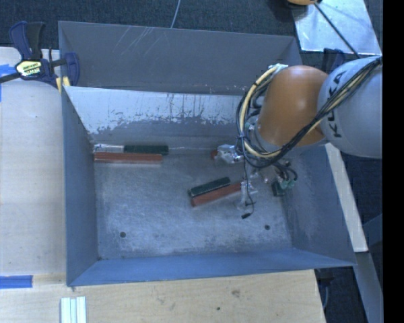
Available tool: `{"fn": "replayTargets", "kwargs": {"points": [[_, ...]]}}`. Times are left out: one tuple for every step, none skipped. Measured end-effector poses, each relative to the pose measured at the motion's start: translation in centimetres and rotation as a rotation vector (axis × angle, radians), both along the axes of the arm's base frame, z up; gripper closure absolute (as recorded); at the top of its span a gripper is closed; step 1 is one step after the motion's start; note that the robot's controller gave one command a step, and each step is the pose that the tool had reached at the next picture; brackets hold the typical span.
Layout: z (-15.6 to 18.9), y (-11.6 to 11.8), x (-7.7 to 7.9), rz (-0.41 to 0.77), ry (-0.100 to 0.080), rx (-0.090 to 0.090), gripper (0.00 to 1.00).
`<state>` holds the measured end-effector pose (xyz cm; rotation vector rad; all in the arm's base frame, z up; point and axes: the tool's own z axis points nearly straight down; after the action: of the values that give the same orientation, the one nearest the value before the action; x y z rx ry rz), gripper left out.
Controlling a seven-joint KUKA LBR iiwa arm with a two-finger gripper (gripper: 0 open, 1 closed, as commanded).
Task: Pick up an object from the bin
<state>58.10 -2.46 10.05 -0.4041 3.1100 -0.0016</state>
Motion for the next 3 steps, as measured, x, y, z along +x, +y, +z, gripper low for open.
{"fn": "replayTargets", "kwargs": {"points": [[-0.2, 1.2, 2.5, -0.058, 0.002, 0.001, 1.0], [-0.2, 1.2, 2.5, -0.058, 0.002, 0.0, 0.0], [-1.1, 2.0, -0.1, -0.016, -0.003, 0.0, 0.0]]}}
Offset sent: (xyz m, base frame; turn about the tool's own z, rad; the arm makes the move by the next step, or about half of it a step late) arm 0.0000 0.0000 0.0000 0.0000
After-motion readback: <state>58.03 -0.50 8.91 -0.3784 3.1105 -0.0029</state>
